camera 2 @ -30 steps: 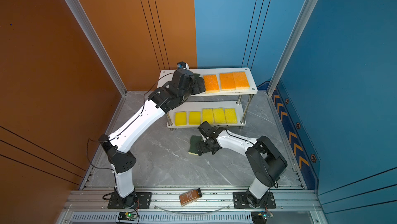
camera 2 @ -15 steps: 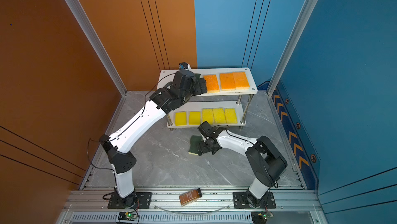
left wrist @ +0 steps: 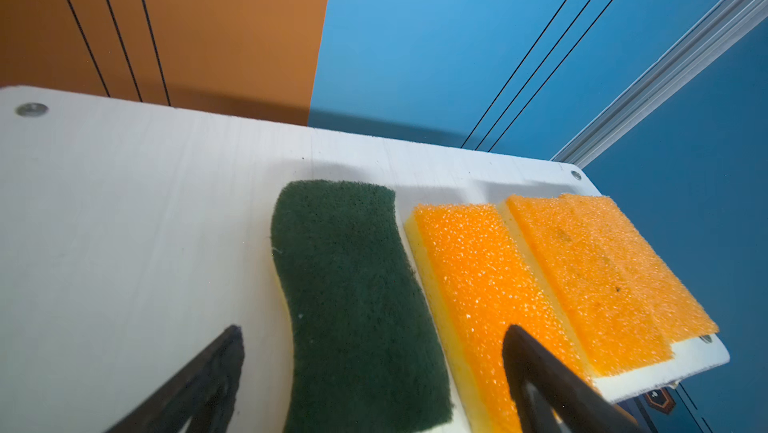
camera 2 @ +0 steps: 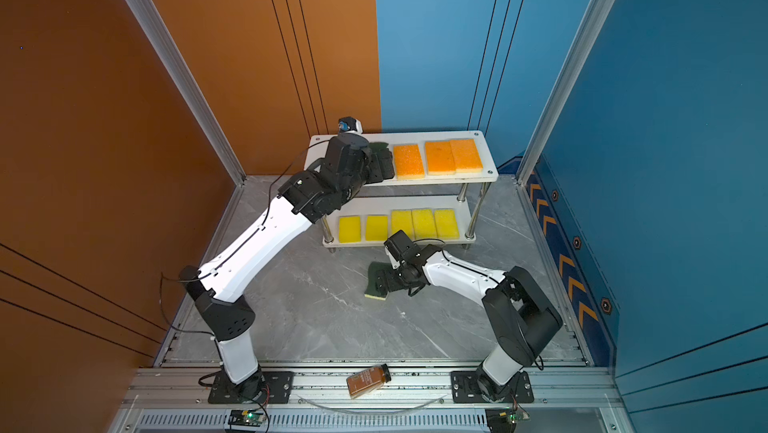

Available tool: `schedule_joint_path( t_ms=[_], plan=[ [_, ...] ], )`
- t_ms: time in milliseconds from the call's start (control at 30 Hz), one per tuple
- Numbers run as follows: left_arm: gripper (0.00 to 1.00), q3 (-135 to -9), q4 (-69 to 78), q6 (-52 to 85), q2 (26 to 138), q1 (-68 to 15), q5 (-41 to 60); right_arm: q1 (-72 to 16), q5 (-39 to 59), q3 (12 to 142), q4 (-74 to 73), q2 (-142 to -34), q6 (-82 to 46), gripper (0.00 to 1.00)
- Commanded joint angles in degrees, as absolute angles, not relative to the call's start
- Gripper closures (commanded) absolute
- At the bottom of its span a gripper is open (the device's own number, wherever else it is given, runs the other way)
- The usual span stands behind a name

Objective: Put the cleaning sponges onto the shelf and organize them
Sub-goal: 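Open the left gripper and release the green sponge on the shelf, then lower the left gripper to the second green sponge on the table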

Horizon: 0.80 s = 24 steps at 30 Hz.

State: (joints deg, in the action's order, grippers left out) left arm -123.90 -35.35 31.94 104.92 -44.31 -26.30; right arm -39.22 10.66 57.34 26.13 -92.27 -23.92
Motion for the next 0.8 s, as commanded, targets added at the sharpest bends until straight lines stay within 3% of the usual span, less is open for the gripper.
schedule_joint_path(
  t_ms=[0,233,400,567,767],
  plan=[
    [0.02,-122.68,-34.97,29.15,101.51,-44.78,-28.48,-38.33,13.12,56.95,24.04,-90.57,-26.49,0.0],
    [0.02,-112.27,-32.73,24.81,92.76,-45.35,-28.13,-37.62,14.15,56.89,21.91,-90.45,-29.87,0.0],
    [0.02,-93.87,-28.86,22.35,81.45,-45.89,-26.5,-37.05,13.33,56.78,22.06,-90.37,-30.59,0.0],
    [0.02,-73.04,-25.44,22.19,69.73,-50.29,-31.04,-35.82,11.46,56.66,24.29,-89.76,-29.57,0.0],
    [0.02,-57.27,-26.13,28.8,65.49,-54.09,-33.04,-32.66,9.61,56.7,29.14,-87.89,-26.88,0.0]
  ],
)
